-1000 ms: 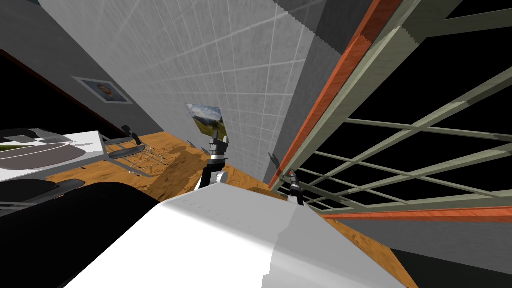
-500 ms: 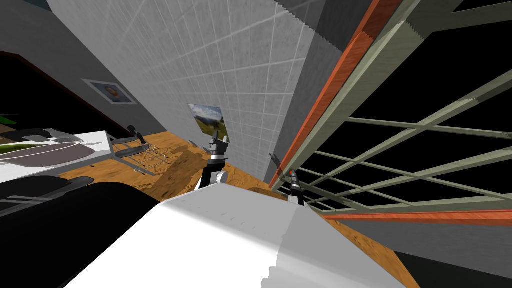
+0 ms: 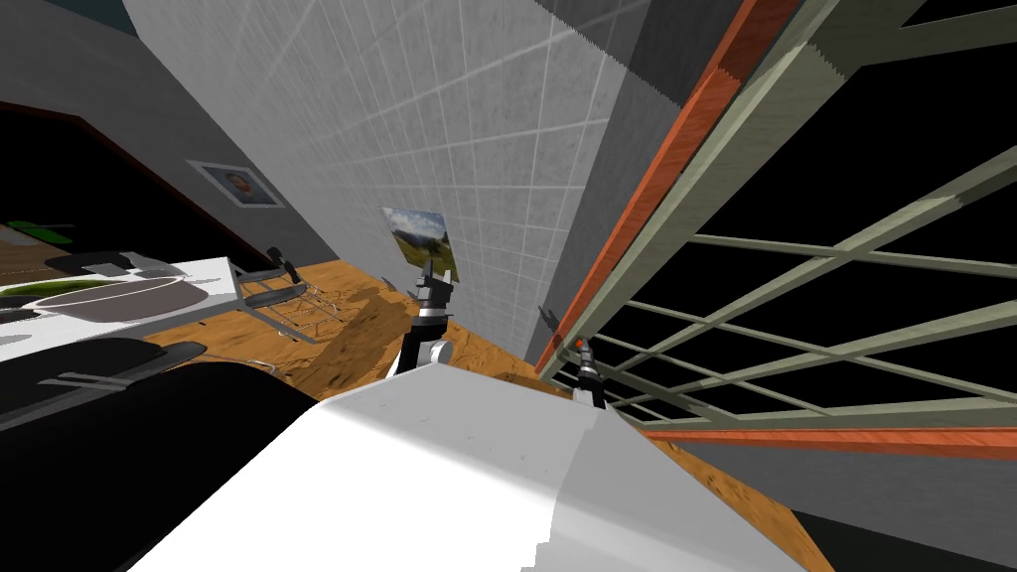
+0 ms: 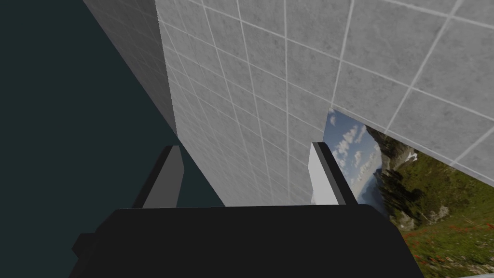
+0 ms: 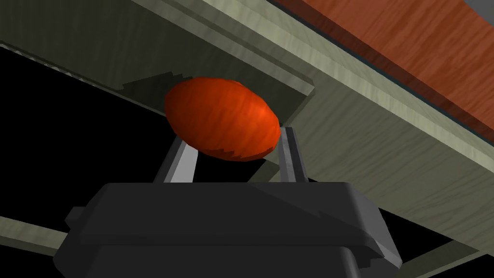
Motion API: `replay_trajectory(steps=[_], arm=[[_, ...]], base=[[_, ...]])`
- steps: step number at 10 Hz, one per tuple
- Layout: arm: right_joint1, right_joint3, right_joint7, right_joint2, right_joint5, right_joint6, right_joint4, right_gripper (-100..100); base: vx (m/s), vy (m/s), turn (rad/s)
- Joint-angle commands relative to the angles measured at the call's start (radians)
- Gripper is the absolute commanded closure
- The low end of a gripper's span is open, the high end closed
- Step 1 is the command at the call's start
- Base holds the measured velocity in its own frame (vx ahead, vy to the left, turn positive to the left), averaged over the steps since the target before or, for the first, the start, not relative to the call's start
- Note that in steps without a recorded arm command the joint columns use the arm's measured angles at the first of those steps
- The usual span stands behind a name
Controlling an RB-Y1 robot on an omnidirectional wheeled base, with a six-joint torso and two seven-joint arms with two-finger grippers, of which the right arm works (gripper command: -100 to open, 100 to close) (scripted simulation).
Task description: Pull the door open
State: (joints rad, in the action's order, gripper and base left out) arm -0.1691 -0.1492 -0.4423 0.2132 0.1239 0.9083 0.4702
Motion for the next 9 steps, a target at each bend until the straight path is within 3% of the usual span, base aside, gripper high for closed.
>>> replay_trajectory(steps=[1,2,6,9], arm=[[0.016,0.017,0.038,-0.017,-0.001,-0.015,0.026,100],[0.016,0.017,0.038,-0.017,-0.001,-0.015,0.026,100],[0.024,0.032,0.152,-0.010,0.034,-0.014,0.033,100],[0.027,0.036,0.203,-0.007,0.045,-0.014,0.035,100]], base=[[-0.026,-0.005,0.017],[-0.007,0.004,-0.005],[-0.031,-0.009,0.061],[-0.022,-0.009,0.035]])
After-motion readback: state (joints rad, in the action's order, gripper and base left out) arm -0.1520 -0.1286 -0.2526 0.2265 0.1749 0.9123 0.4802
